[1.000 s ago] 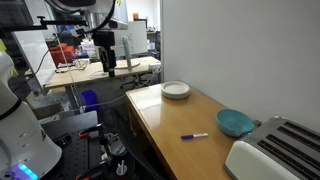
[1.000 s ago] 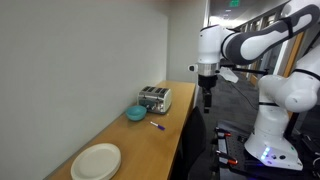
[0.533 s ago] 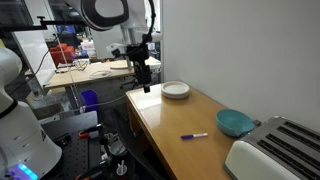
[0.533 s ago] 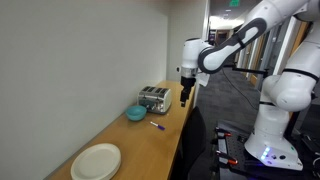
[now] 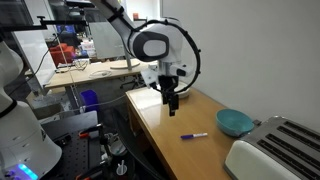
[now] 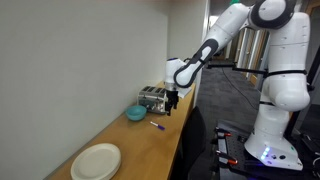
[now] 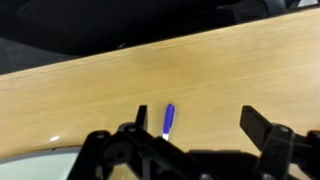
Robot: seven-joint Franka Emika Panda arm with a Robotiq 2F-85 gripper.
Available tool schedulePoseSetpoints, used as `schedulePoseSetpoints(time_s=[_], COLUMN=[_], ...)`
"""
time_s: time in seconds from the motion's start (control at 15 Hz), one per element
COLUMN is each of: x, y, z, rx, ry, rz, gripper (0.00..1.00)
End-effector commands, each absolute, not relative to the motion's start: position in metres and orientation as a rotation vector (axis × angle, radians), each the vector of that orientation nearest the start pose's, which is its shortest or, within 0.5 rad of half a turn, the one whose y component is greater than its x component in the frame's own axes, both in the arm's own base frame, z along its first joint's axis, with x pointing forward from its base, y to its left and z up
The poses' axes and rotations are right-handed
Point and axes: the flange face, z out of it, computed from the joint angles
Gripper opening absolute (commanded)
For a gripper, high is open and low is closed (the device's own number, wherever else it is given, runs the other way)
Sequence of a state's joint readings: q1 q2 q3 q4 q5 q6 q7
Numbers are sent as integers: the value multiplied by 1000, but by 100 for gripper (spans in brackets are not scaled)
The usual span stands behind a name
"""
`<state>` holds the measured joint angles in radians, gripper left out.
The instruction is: Put the marker into the blue bowl.
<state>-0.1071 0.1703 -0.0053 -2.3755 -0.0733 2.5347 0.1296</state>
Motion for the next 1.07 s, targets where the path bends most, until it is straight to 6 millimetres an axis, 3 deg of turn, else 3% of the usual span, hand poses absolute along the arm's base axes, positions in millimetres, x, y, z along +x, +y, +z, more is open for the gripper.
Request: schedulePoseSetpoints(time_s=[0.0, 0.33, 0.67, 1.0], x=[540, 588, 617, 626], y=[-64, -76, -89, -102], z=[215, 165, 131, 110], rx=[-3170, -3170, -3133, -3102], ry=[295, 279, 326, 383], rz=[68, 75, 87, 98], gripper=[100, 100, 100, 80])
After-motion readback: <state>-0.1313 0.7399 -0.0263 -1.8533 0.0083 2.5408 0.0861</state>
